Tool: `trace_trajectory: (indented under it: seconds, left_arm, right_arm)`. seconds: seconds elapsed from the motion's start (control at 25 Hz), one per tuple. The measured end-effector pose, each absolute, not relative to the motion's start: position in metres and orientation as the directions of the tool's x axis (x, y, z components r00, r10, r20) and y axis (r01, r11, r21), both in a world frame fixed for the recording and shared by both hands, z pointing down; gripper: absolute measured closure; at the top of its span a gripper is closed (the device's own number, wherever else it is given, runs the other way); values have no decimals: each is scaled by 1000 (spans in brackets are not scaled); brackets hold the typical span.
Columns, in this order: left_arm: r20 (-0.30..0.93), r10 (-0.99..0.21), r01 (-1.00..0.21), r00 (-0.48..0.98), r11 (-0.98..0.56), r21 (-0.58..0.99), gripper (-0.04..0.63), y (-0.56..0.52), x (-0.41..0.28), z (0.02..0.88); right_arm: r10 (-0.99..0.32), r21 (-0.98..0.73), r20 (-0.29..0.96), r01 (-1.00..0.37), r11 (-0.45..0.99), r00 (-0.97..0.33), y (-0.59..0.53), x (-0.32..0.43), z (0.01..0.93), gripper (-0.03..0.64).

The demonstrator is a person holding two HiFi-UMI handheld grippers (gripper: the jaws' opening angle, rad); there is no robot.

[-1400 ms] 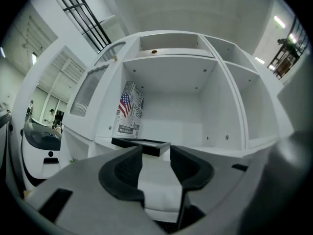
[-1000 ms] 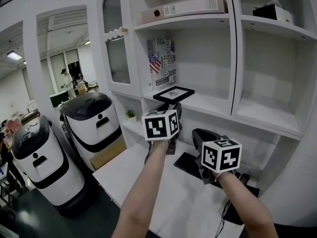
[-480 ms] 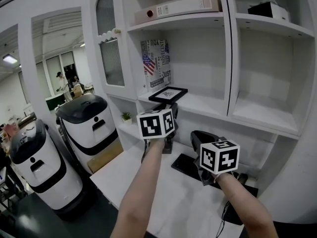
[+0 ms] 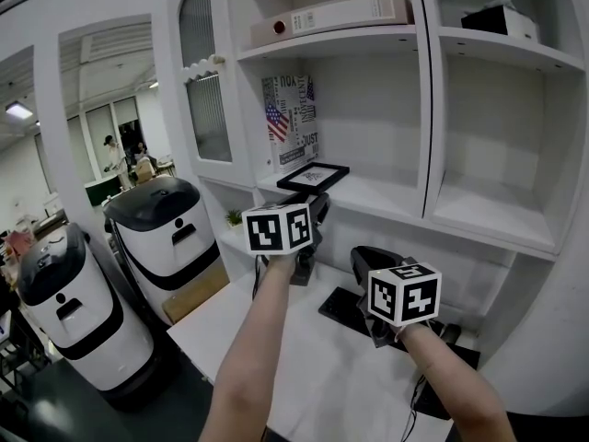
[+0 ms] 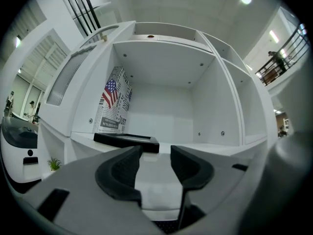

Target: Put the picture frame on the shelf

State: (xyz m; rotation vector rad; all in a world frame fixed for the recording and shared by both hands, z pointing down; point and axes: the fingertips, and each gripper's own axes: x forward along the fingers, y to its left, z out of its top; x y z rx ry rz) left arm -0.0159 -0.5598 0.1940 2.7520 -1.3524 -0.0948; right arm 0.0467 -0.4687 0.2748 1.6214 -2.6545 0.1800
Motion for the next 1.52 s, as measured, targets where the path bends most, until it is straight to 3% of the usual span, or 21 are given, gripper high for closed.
trace_trajectory:
  seconds: [0.44, 0.64, 1.08, 1.52]
  left_arm:
    - [-24, -814, -814, 580, -581, 14, 419, -522, -33, 216]
    - [-5, -846, -845, 533, -532, -45, 496, -496, -49, 238]
    - [23, -864, -864, 504, -504, 10, 558, -445, -73, 296]
    - [13, -866, -865, 500, -498, 63, 568, -397, -85, 335]
  right_arm:
    - [-883, -90, 80, -886, 456, -462, -457, 43, 276, 599]
    - [-876, -100, 77, -877, 469, -477, -446, 34, 281, 600]
    - [-866, -111, 73, -867, 486, -495, -415, 26, 301, 609]
    - [-868, -96, 94, -872, 480, -488, -379, 36, 335, 615]
